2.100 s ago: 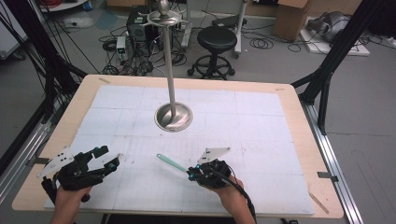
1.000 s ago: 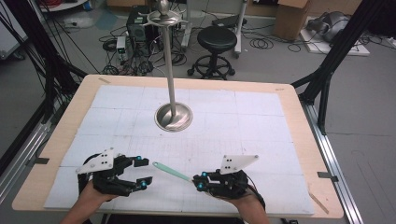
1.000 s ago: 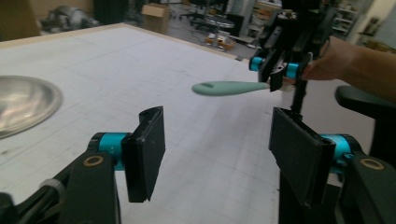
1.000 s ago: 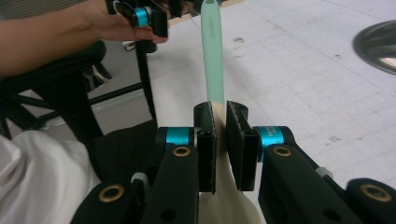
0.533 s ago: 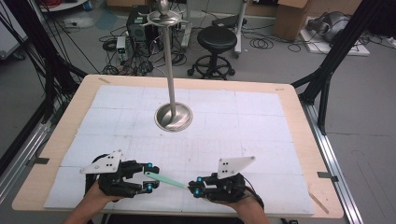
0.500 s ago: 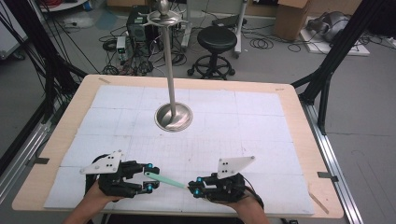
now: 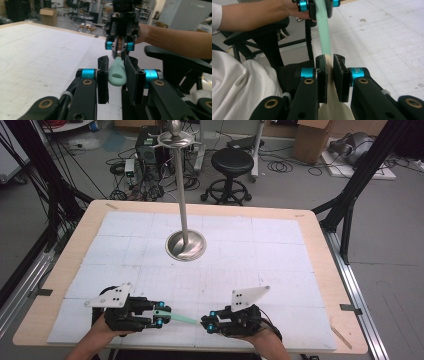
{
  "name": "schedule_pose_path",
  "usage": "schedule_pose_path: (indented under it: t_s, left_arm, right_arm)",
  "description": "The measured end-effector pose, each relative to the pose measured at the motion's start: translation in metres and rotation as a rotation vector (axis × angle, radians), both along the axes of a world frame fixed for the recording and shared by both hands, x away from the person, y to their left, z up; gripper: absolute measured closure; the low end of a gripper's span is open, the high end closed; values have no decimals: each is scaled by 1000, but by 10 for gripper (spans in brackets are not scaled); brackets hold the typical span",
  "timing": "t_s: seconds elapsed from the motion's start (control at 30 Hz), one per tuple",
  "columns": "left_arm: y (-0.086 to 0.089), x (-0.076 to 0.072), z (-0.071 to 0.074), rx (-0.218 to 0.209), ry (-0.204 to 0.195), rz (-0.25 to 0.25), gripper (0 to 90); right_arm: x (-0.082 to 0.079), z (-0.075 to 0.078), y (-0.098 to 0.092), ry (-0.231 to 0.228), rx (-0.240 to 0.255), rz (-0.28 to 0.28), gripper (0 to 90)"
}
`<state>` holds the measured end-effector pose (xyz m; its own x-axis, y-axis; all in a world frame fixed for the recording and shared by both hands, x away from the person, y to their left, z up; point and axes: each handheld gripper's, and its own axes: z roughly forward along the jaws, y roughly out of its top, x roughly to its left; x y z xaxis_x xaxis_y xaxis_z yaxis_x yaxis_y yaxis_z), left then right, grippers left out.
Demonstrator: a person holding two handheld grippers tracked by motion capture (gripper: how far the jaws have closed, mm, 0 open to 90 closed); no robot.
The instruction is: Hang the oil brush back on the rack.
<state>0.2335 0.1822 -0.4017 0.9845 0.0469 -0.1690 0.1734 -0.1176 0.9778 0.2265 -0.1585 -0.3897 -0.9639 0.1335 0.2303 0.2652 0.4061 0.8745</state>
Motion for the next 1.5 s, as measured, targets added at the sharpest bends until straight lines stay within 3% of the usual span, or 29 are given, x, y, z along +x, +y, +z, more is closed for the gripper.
schedule_pose_path:
  t_s: [0.17,0.3,0.43,0.53,0.63,0.9,1.03,1.13,1.37,1.47,1.5]
  left_arm:
    - [-1,-3,3,-8,-15,-33,756]
    - [-2,-3,8,-1,-22,-11,757]
    - [-7,-2,16,12,-11,36,757]
    - [-11,1,23,36,5,90,757]
    - [-15,3,30,47,17,131,757]
    - [-25,9,44,89,70,245,757]
    - [-31,11,52,114,86,264,757]
    - [-36,10,58,113,94,266,757]
    - [-45,9,65,126,87,266,756]
    - [-44,9,65,101,65,250,746]
    - [-44,9,64,85,36,248,686]
  right_arm:
    - [1,1,0,-6,-6,49,813]
    - [2,1,1,-24,-7,43,791]
    - [1,4,-4,-58,39,-44,601]
    - [-4,8,-6,-88,51,-152,496]
    - [-12,12,-8,-177,25,-248,470]
    - [-23,11,-7,-377,-98,-402,540]
    - [-26,13,5,-479,-181,-431,573]
    - [-25,13,13,-525,-226,-440,601]
    - [-20,13,17,-528,-251,-465,751]
    - [-20,12,18,-523,-259,-422,797]
    - [-21,12,18,-513,-258,-396,823]
